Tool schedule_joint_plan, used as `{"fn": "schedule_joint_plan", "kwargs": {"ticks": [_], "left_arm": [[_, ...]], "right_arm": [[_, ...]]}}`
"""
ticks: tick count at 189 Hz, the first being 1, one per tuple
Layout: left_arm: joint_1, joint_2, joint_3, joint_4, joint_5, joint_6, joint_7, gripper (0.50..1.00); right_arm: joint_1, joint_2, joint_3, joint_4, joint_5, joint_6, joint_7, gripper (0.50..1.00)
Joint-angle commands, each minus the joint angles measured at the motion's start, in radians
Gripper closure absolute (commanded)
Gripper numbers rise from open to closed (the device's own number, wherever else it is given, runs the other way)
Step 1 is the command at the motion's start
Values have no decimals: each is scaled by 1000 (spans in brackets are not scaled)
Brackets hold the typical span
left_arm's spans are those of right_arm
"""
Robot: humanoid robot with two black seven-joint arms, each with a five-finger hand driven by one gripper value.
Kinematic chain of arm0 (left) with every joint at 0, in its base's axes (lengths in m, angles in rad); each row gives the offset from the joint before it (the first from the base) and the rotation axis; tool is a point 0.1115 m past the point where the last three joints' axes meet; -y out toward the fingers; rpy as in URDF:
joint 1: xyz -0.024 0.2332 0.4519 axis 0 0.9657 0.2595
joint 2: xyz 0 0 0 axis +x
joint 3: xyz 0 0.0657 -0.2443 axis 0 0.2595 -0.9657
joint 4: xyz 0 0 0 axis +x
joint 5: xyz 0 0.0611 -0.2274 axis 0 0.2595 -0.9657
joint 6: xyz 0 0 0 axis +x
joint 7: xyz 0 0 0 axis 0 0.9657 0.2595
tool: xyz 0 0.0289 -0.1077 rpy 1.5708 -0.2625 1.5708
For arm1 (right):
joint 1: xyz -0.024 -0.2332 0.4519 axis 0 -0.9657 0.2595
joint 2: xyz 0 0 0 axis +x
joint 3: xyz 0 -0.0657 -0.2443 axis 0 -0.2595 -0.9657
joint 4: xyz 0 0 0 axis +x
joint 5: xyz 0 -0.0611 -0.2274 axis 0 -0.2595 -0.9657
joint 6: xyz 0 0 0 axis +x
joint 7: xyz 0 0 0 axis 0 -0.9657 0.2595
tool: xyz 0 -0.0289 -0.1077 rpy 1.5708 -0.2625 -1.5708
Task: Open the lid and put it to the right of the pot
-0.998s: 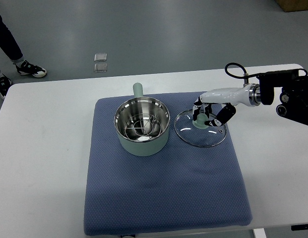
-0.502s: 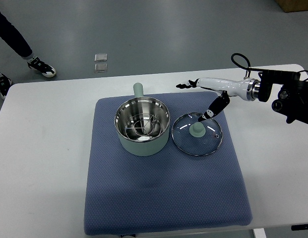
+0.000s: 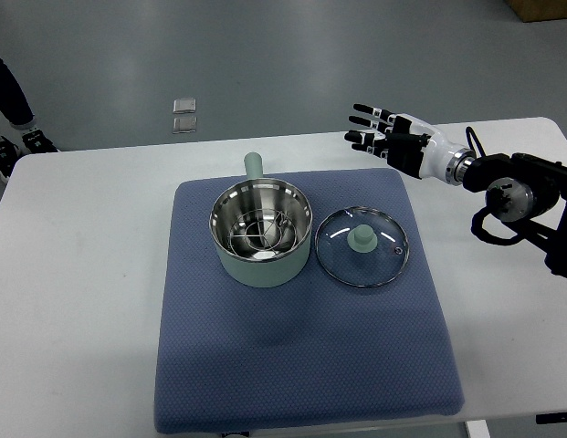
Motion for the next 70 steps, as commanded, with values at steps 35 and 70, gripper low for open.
{"fn": "schedule_joint_plan", "kwargs": {"ticks": [35,70], "left_arm": [[0,0,0,0,0,0,0,500],[0,0,0,0,0,0,0,500]], "right_arm": [[-20,21,0,-2,35,8,10,562],[-23,31,2,-1,30,11,10,560]]}}
